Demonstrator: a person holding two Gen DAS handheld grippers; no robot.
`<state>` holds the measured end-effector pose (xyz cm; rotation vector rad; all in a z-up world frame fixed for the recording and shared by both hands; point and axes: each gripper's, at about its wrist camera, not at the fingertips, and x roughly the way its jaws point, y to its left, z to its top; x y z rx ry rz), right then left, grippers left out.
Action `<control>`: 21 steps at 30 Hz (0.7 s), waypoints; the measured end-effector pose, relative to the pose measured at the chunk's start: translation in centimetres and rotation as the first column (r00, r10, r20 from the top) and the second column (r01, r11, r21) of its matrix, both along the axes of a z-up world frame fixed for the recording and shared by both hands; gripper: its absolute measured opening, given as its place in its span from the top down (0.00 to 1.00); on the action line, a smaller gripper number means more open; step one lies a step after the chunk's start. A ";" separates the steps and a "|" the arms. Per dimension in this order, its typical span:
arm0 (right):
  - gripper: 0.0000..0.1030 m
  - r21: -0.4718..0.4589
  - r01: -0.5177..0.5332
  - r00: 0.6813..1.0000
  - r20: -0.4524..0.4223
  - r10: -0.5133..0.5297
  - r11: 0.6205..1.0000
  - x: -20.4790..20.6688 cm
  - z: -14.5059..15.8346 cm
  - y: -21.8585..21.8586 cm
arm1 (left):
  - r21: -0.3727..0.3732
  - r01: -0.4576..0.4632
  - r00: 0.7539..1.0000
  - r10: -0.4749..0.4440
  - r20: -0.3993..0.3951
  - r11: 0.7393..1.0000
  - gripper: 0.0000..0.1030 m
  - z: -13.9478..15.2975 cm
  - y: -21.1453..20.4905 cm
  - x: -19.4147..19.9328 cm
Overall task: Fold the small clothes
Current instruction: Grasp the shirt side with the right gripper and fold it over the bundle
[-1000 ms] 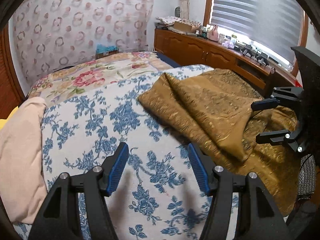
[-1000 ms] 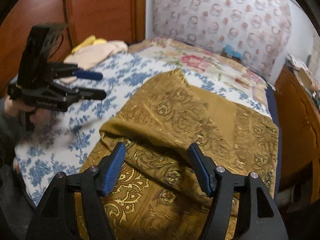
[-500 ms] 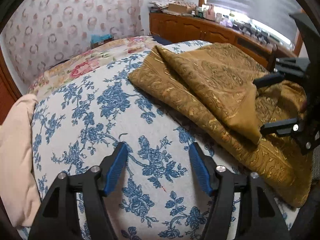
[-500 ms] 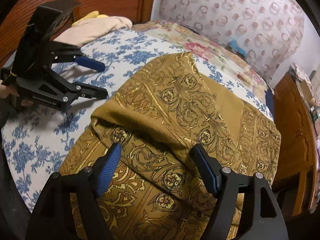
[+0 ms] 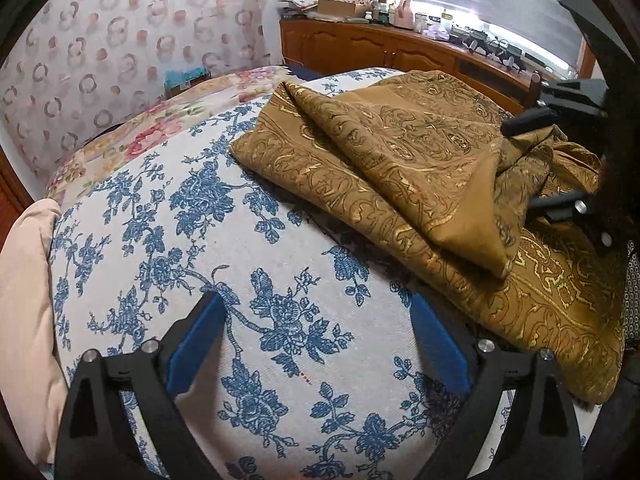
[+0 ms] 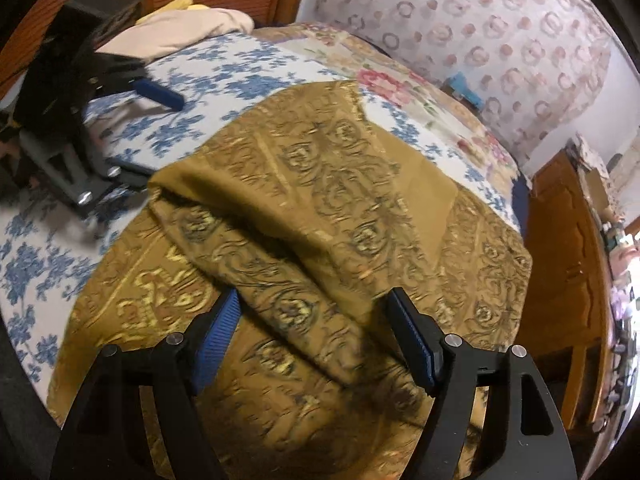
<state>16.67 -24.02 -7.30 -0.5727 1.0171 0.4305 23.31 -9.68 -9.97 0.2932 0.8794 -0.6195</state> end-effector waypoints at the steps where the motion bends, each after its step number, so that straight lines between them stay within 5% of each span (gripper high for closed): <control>1: 0.26 0.003 0.006 1.000 0.003 -0.006 1.000 0.4 -0.1 0.0 | 0.000 -0.002 1.000 0.002 0.000 1.000 0.07 0.0 0.0 0.0; 6: 0.29 0.028 0.010 0.999 -0.031 -0.009 1.000 1.8 -0.8 -0.2 | 0.002 -0.022 1.000 0.022 0.000 1.000 0.05 -0.1 0.2 0.0; 9: 0.51 0.073 0.001 0.998 -0.067 0.004 0.997 2.0 -0.9 -0.3 | 0.002 -0.024 1.000 0.024 0.000 1.000 0.05 -0.2 0.2 0.0; 11: 0.81 0.078 -0.005 0.997 -0.073 0.011 0.997 2.1 -1.0 -0.5 | 0.002 -0.025 1.000 0.025 -0.001 1.000 0.04 -0.3 0.3 0.0; 13: 0.91 0.115 0.022 0.996 -0.092 -0.012 0.993 2.6 -0.8 -1.3 | 0.002 -0.024 1.000 0.024 -0.002 1.000 0.04 -0.3 0.3 -0.1; 21: 0.95 0.252 0.175 0.984 -0.032 -0.173 0.952 6.5 3.4 -6.5 | 0.000 -0.017 1.000 0.017 -0.001 1.000 0.04 -0.3 0.4 -0.1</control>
